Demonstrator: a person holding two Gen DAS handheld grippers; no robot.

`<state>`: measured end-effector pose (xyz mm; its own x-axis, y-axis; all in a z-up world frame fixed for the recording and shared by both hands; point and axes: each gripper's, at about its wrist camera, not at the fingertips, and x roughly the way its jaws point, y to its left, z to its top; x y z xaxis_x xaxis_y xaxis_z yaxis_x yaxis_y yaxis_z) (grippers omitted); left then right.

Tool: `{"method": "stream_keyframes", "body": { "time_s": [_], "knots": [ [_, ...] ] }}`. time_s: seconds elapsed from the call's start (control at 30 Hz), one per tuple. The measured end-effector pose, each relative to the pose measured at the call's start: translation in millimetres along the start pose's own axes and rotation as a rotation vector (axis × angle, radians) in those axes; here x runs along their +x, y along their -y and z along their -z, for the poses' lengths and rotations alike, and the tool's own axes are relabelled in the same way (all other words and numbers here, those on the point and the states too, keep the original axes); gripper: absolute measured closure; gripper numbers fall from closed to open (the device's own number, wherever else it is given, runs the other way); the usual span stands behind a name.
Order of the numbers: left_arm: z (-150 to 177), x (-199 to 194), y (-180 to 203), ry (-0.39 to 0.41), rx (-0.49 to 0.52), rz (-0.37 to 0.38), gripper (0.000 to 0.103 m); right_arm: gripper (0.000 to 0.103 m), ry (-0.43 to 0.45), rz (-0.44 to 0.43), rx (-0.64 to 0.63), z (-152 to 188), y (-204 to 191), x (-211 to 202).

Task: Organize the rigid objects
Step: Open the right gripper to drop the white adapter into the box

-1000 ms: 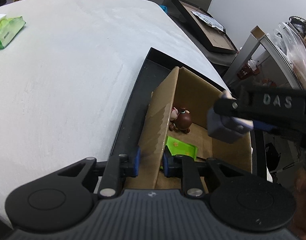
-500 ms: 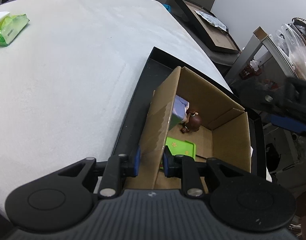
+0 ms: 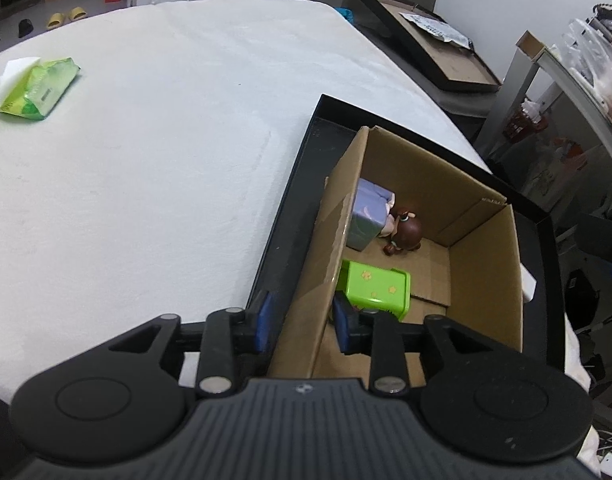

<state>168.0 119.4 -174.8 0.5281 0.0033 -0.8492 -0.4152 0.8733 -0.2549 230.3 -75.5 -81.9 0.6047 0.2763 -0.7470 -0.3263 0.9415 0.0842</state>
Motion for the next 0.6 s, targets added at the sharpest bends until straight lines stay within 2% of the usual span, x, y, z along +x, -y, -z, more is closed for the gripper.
{"method": "stream_keyframes", "body": {
  "time_s": [0.13,0.27,0.6],
  "knots": [
    [3.9,-6.9,6.4,0.006,0.034,-0.052,0.052,0.006,0.034,0.009,0.028,7.9,19.9,-7.4],
    [7.6,-12.3,12.9,0.008,0.048,-0.085,0.047,0.000,0.055,0.007,0.061,17.6,39.4,-11.4],
    [9.5,-16.6,34.7,0.009,0.092,-0.140,0.041,0.000,0.065,0.051,0.125,38.8,75.8,-6.9]
  ]
}}
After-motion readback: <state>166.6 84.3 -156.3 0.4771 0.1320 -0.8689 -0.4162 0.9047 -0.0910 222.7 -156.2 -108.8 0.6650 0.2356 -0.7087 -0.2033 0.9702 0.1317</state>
